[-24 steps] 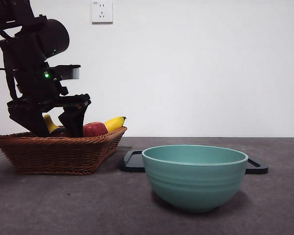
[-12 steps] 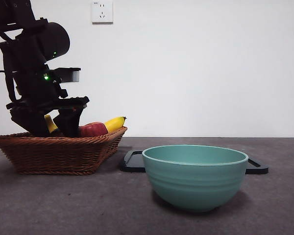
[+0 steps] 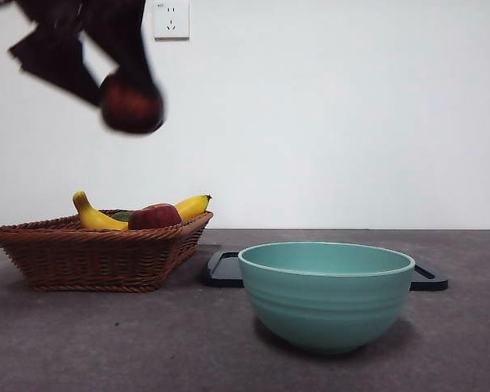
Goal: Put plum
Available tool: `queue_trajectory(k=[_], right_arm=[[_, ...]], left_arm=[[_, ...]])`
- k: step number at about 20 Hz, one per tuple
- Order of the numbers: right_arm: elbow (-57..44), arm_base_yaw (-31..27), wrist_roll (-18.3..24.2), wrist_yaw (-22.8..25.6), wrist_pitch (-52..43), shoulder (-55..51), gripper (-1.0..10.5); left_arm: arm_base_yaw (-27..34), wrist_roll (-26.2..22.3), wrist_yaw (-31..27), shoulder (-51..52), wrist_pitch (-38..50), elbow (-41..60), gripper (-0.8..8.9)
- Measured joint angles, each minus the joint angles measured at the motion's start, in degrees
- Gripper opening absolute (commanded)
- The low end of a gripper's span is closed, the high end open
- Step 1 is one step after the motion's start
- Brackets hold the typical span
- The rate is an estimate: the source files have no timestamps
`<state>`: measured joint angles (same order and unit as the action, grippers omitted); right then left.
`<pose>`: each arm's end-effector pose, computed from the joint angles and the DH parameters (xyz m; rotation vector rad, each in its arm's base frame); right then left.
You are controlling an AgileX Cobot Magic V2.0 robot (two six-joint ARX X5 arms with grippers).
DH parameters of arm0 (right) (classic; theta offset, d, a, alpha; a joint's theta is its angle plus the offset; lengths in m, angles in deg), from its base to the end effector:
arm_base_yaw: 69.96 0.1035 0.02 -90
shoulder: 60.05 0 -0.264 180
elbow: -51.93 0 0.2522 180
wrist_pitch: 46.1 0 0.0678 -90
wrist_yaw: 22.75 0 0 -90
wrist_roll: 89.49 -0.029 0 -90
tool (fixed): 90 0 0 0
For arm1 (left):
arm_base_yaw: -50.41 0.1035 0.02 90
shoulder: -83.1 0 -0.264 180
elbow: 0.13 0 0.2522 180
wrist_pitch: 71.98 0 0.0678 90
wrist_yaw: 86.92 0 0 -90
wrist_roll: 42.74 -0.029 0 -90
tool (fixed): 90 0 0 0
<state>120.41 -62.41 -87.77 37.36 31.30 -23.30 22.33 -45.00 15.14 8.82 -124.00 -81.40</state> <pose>0.0853 0.0259 0.3276 0.1296 0.7858 0.6296 0.2325 -0.1309 0.3203 0.1475 0.7808 -0.6794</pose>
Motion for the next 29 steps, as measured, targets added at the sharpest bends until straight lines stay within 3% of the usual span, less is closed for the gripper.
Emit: queue_trajectory(k=[6,13,19,29], right_arm=[[0.0,0.0,0.0,0.0,0.0,0.0,3.6],[0.0,0.0,0.0,0.0,0.0,0.0,3.6],[0.0,0.0,0.0,0.0,0.0,0.0,3.6],[0.0,0.0,0.0,0.0,0.0,0.0,3.6]], left_arm=[[-14.5,1.3,1.3,-0.3,1.0,0.0,3.06],[-22.5,1.4,1.3,-12.7,7.5,0.0,3.06],[-25.3,0.5,-3.3,-22.4,12.1,0.0,3.06],[-25.4,-2.8,-3.6,-27.3,15.3,0.0,3.09]])
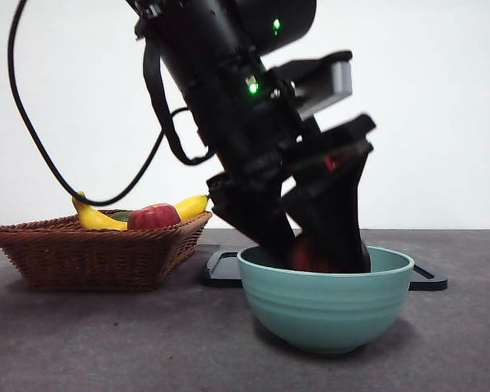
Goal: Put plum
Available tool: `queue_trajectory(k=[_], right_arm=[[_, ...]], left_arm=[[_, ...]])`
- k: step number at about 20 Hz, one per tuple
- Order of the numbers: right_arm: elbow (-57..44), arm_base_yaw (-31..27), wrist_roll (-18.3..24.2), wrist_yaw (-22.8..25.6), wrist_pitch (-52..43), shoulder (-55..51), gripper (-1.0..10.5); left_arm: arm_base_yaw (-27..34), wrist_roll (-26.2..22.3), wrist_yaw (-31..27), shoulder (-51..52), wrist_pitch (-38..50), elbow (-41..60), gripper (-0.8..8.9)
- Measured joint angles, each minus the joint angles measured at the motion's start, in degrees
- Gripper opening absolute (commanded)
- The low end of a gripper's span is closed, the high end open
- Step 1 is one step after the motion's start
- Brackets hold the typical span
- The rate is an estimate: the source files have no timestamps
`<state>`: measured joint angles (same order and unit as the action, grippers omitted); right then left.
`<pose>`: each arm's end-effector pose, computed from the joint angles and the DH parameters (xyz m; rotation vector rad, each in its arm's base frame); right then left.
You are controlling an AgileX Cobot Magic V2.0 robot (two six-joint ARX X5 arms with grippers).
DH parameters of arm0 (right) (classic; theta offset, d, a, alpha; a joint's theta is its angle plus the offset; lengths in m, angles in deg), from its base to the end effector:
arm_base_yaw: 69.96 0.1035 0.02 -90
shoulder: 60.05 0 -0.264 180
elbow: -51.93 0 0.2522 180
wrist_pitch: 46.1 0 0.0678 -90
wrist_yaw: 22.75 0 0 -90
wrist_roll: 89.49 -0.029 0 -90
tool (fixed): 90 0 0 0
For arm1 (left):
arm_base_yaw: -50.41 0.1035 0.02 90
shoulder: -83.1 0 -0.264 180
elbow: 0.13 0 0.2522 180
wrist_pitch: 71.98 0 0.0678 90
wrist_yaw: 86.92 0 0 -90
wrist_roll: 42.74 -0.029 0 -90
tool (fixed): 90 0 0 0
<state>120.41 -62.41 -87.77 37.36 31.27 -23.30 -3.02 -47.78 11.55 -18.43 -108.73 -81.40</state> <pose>0.0853 0.0259 0.3276 0.1295 0.7853 0.6297 0.2122 -0.2932 0.1939 0.4717 0.9211 -1.0311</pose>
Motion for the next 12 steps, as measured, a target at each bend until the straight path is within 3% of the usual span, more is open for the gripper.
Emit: queue_trajectory(k=[4,7,12], right_arm=[[0.0,0.0,0.0,0.0,0.0,0.0,3.6],[0.0,0.0,0.0,0.0,0.0,0.0,3.6],[0.0,0.0,0.0,0.0,0.0,0.0,3.6]], left_arm=[[0.0,-0.5,0.0,-0.7,-0.7,0.0,3.17],[-0.1,-0.7,0.0,-0.7,-0.8,0.0,3.8],[-1.0,-1.1,0.0,-0.7,-1.0,-0.1,3.78]])
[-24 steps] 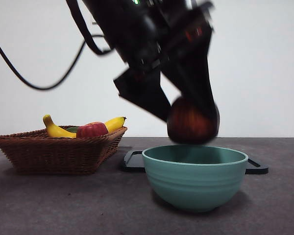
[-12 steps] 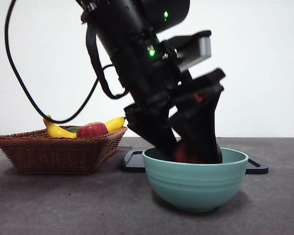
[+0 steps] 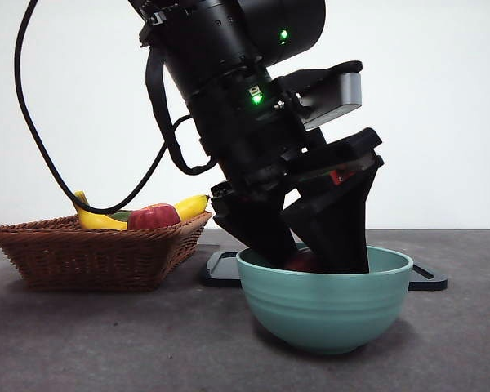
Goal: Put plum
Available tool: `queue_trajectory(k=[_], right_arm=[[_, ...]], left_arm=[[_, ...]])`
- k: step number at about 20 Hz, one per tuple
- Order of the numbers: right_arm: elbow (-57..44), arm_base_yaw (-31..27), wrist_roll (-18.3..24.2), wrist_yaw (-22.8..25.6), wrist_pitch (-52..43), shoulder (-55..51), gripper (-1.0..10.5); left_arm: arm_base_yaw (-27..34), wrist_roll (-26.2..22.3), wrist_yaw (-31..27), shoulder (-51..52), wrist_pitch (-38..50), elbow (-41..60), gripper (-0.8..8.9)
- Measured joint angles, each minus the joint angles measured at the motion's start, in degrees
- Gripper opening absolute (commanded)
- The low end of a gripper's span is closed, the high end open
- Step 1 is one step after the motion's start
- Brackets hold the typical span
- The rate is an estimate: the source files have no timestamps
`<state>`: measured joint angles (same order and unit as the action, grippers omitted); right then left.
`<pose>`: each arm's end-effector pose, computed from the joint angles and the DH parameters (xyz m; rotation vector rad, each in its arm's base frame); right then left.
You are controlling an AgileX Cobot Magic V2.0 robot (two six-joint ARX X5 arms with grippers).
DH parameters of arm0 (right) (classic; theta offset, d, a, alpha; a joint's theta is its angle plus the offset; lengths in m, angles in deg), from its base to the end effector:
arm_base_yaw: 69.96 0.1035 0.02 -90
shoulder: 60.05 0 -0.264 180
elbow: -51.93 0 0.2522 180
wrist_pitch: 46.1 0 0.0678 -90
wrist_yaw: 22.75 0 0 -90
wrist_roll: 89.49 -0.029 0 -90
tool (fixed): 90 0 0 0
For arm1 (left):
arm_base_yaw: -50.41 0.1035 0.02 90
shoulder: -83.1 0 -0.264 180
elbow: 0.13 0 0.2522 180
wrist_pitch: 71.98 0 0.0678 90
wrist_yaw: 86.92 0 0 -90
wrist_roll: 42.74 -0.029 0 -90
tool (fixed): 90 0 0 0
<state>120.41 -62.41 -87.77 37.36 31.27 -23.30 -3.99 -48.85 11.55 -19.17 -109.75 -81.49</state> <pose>0.0853 0.0259 0.3276 0.1295 0.7853 0.6297 0.2072 -0.2967 0.1890 0.5072 0.9378 -1.0516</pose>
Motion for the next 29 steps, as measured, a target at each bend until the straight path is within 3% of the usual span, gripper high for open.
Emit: queue_trajectory(k=[7,12,20,24,29], right_arm=[[0.0,0.0,0.0,0.0,0.0,0.0,3.6],[0.0,0.0,0.0,0.0,0.0,0.0,3.6],[0.0,0.0,0.0,0.0,0.0,0.0,3.6],[0.0,0.0,0.0,0.0,0.0,0.0,3.6],[0.0,0.0,0.0,0.0,0.0,0.0,3.6]], left_arm=[[0.0,0.0,0.0,0.4,-8.0,-8.6,3.78],[1.8,1.1,0.0,9.0,-8.1,-11.9,3.77],[17.0,2.6,0.0,27.7,-21.4,-11.9,3.76],[23.7,2.9,3.8,38.7,-21.1,-4.4,3.75],[24.4,5.5,12.3,51.2,-17.4,13.0,3.75]])
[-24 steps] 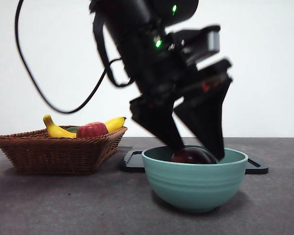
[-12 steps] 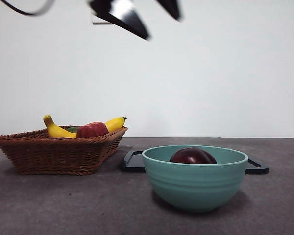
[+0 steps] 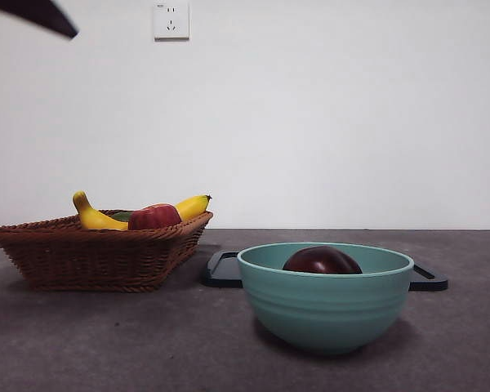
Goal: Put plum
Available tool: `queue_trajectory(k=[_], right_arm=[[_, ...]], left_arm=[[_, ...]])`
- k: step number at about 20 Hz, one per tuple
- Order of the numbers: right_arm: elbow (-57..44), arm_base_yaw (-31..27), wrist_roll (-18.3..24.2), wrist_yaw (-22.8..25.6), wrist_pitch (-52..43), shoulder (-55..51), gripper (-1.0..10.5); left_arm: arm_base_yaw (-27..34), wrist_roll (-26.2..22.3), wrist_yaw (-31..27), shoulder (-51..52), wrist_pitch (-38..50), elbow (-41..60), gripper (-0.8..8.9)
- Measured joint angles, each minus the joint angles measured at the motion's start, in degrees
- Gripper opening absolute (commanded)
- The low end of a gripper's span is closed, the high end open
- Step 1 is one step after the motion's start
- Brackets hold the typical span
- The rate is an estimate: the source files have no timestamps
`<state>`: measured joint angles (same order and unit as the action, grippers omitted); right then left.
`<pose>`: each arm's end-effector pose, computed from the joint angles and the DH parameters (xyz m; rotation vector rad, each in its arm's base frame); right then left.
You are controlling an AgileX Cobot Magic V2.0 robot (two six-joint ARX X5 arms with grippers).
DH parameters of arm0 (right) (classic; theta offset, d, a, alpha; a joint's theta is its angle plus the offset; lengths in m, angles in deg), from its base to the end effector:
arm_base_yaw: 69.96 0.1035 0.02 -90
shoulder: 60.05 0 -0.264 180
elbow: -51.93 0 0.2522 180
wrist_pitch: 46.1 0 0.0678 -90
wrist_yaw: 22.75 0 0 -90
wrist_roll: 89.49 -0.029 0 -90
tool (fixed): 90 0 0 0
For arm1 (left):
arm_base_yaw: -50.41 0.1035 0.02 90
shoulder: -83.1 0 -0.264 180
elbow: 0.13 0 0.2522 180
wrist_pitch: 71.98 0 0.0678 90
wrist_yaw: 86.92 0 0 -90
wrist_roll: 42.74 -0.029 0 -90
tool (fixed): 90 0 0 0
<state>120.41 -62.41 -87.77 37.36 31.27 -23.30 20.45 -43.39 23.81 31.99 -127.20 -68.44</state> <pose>0.0853 0.0259 0.3276 0.1295 0.7853 0.6297 0.1421 -0.0938 0.3251 0.0653 0.6780 -0.8551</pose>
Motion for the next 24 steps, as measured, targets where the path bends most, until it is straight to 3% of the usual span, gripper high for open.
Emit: queue_trajectory(k=[4,9,16,21,24], right_arm=[[0.0,0.0,0.0,0.0,0.0,0.0,3.6],[0.0,0.0,-0.1,0.0,0.1,0.0,3.6],[0.0,0.0,-2.0,-0.1,0.3,1.1,3.6],[0.0,0.3,-2.2,-0.1,0.3,8.0,3.6],[-3.3,2.5,-3.5,0.0,-4.5,12.2,3.6]], left_arm=[[0.0,2.1,2.3,4.6,0.1,9.5,3.74],[0.0,2.9,9.9,5.1,0.5,11.8,3.73],[0.0,3.1,10.6,5.1,0.5,11.8,3.73],[0.0,3.1,10.6,5.1,0.5,11.8,3.73],[0.0,3.1,10.6,5.1,0.5,11.8,3.73]])
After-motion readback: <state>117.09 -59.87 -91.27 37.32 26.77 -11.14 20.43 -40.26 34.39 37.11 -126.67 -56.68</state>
